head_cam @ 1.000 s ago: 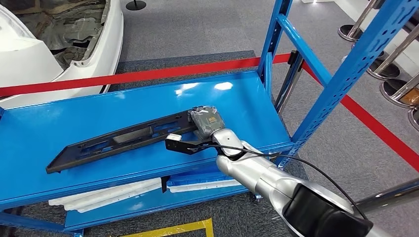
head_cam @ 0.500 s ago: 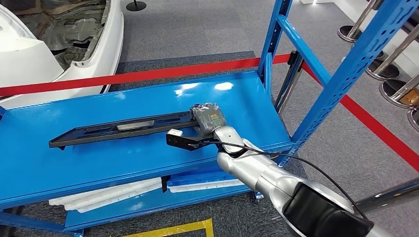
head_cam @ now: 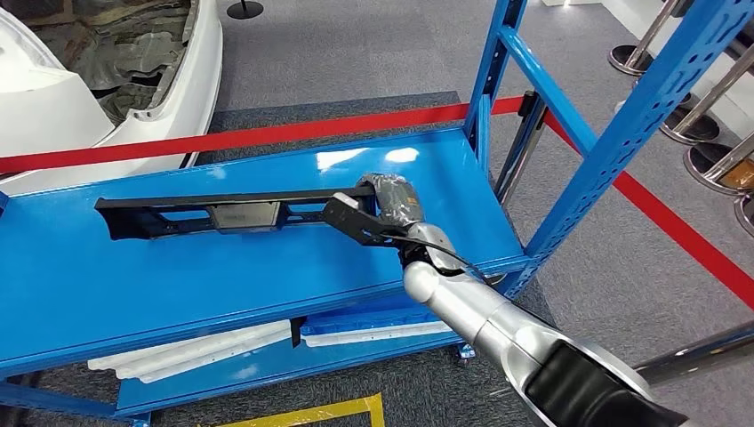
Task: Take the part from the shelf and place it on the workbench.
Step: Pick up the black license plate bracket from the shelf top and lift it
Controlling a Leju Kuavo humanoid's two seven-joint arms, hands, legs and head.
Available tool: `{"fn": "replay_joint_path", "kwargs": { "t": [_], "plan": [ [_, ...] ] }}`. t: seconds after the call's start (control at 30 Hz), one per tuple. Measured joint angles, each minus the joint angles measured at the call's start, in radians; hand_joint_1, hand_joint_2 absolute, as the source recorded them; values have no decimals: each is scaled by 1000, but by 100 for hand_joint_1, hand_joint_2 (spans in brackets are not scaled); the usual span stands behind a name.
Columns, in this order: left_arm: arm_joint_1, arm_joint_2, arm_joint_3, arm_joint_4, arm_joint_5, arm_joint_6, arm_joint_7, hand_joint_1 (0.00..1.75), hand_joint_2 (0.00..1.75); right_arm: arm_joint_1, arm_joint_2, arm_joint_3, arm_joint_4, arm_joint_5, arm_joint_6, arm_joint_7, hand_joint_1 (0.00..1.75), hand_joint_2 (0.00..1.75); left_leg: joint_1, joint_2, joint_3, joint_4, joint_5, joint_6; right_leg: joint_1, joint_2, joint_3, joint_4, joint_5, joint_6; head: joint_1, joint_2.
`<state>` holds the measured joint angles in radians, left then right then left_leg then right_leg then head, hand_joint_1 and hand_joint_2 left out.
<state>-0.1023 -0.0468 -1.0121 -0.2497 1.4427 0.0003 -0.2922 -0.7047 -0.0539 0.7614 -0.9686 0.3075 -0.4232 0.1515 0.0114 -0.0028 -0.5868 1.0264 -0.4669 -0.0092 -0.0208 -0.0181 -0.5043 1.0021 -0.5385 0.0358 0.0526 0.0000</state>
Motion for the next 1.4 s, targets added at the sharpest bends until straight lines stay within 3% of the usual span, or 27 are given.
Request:
{"fn": "replay_joint_path", "kwargs": {
  "t": [0.2, 0.37, 0.87, 1.23, 1.4],
  "plan": [
    [5, 0, 0, 4, -18, 40, -35, 0, 0, 64, -58, -69, -222, -19, -148, -101, 175, 175, 0, 0, 0, 0, 0, 0, 0, 0, -1, 0, 0, 0, 0, 0],
    [5, 0, 0, 6, -22, 63, -56, 0, 0, 125, -101, -102, -433, 37, -227, -129, 175, 175, 0, 0, 0, 0, -1, -1, 0, 0, -2, 0, 0, -1, 0, 0],
    [5, 0, 0, 8, -5, 65, -61, 0, 0, 253, -159, -137, -780, 35, -257, -191, 175, 175, 0, 0, -1, 0, -1, -1, 0, 0, -2, 0, -1, -1, 0, 0],
    [5, 0, 0, 8, 2, 57, -64, 0, 0, 300, -161, -141, -840, -11, -257, -261, 175, 175, 0, 0, -1, -1, -1, -1, 0, 0, -1, 0, -1, -2, 0, 0],
    [5, 0, 0, 8, 6, 55, -46, 0, 0, 326, -158, -155, -858, -21, -257, -301, 175, 175, -4, 0, -4, 9, -7, 7, -6, 0, -1, -3, -1, 2, -1, 0]
  ]
}}
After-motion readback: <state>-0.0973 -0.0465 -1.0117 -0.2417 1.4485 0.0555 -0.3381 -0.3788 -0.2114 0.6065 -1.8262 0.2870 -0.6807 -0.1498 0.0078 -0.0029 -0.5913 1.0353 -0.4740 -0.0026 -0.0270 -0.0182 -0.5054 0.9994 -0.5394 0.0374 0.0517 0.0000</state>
